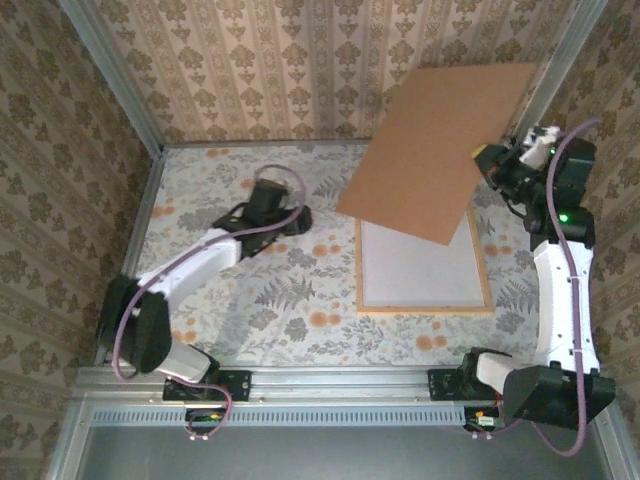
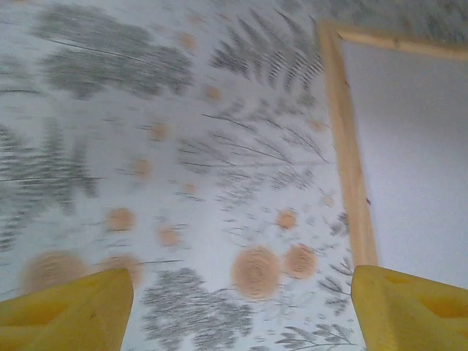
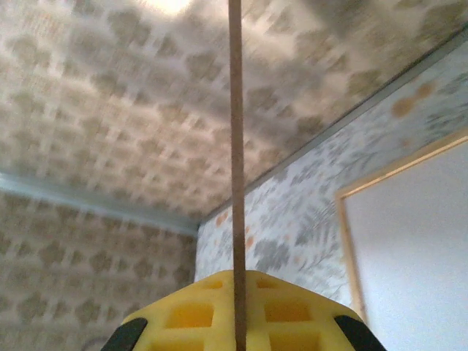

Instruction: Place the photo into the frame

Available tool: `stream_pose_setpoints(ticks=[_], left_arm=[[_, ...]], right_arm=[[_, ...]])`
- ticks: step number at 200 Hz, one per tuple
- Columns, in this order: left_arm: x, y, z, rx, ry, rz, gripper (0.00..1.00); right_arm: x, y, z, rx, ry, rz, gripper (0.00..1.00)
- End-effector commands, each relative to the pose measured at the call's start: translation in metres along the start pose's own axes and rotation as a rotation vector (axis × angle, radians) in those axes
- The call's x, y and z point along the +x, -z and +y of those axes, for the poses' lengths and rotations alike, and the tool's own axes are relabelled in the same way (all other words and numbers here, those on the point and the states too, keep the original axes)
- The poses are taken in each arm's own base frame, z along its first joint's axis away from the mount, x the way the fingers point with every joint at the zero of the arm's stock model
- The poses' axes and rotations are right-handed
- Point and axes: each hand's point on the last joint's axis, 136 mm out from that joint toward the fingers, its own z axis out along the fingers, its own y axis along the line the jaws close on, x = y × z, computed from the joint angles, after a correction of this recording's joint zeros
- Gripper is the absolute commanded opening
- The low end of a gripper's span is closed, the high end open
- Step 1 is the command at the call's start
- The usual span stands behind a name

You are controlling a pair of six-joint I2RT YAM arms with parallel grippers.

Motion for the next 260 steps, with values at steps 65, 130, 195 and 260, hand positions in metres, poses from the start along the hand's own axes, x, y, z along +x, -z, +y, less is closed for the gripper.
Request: stream_pose_setpoints(ticks=[65,130,195,260], left_arm=[[0.058,-0.099,-0.09,-0.056,-0.31,0.231,0.73],[0.067,-0.131,-0.093,-0.077,-0.333,0.278,0.56],[0.072,-0.142,-0.093,-0.039,-0.287,0.305,0.51],[0.074,-0.15,-0.082,-0.049,-0.246,0.324,0.46]], right_arm=[[-0.043,0.015,-0.002,0.055,0.055,-0.199,0.0],[-0.048,0.019,0.003,0.068,0.086,-0.21,0.0],[-0.046,0.013,-0.001,0.062,0.073,-0.189,0.0],[-0.042,0.009,-0.004,0.058,0.063,-0.174,0.0]])
